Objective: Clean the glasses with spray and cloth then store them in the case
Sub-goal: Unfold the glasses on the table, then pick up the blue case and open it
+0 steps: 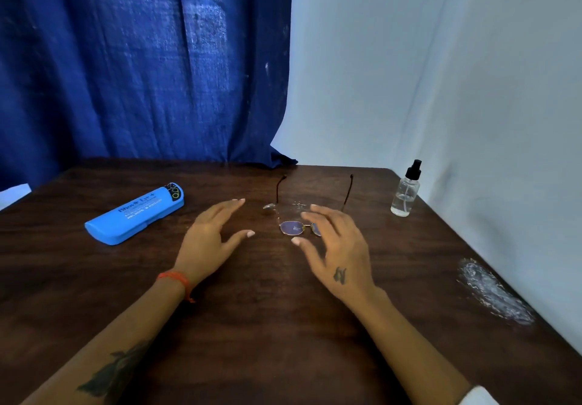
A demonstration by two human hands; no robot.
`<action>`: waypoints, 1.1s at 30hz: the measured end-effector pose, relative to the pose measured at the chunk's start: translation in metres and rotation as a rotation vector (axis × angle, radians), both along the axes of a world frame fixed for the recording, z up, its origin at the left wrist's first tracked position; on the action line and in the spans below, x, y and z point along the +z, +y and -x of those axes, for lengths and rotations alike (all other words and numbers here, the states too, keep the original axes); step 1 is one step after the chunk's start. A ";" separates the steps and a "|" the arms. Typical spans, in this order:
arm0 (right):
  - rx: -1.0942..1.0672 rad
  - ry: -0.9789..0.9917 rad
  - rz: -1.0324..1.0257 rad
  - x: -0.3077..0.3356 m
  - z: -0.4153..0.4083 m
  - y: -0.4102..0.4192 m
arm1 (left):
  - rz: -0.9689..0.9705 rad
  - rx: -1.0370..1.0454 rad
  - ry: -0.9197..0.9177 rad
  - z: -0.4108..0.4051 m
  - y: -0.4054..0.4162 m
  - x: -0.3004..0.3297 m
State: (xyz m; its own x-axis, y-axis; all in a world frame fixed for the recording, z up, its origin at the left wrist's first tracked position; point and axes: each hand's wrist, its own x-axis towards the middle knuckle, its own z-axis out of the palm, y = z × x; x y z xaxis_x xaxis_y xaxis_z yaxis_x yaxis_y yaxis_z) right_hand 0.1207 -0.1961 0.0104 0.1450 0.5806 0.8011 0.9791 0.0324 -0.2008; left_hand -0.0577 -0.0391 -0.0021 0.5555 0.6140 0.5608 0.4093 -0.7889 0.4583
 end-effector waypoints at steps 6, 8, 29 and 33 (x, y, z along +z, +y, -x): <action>0.147 -0.195 0.165 0.009 0.054 0.039 | -0.242 0.228 0.178 0.070 0.024 0.012; 0.181 -0.242 0.233 0.011 0.070 0.058 | -0.228 0.332 0.226 0.091 0.037 0.013; 0.382 -0.393 0.831 0.014 0.149 0.259 | 0.185 0.412 0.063 0.138 0.093 -0.016; 0.410 -0.399 0.799 0.023 0.141 0.252 | 0.161 0.331 -0.060 0.137 0.087 -0.011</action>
State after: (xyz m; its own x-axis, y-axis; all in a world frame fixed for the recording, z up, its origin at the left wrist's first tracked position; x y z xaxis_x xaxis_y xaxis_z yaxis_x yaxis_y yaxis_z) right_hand -0.0200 0.0555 0.0337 -0.3846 0.9179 0.0971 0.9230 0.3834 0.0319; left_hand -0.1946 0.0482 -0.0130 0.2817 0.8376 0.4681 0.5990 -0.5346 0.5962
